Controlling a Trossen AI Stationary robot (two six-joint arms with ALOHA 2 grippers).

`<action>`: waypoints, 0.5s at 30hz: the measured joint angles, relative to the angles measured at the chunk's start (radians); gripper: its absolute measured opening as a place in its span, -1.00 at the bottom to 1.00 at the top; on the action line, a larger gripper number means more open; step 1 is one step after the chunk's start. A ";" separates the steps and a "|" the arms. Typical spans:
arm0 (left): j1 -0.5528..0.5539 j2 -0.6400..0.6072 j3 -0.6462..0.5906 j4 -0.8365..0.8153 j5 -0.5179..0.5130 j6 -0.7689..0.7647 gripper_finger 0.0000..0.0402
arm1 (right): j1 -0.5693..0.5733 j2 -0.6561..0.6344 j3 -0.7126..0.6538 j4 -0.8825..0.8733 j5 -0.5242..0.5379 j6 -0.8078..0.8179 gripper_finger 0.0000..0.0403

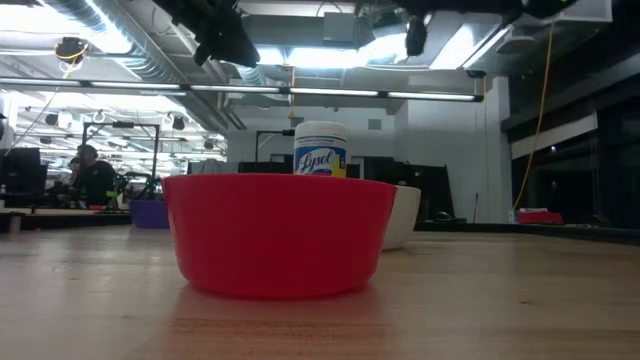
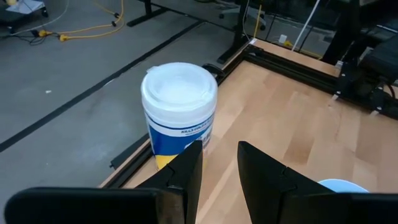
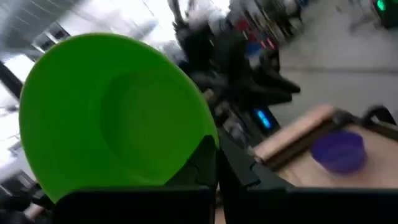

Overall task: Nest bowls inside each other
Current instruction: Stack the green bowl on top of the blue bowl

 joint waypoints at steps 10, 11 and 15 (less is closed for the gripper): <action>0.009 0.000 0.000 0.000 0.003 0.000 -0.51 | 0.012 0.319 0.294 -0.407 -0.077 0.025 -0.99; 0.010 0.000 0.000 0.000 0.003 0.000 -0.51 | 0.017 0.347 0.318 -0.458 -0.087 0.025 -0.99; 0.010 0.000 0.000 0.000 0.002 -0.001 -0.51 | 0.043 0.431 0.396 -0.601 -0.160 0.025 -0.99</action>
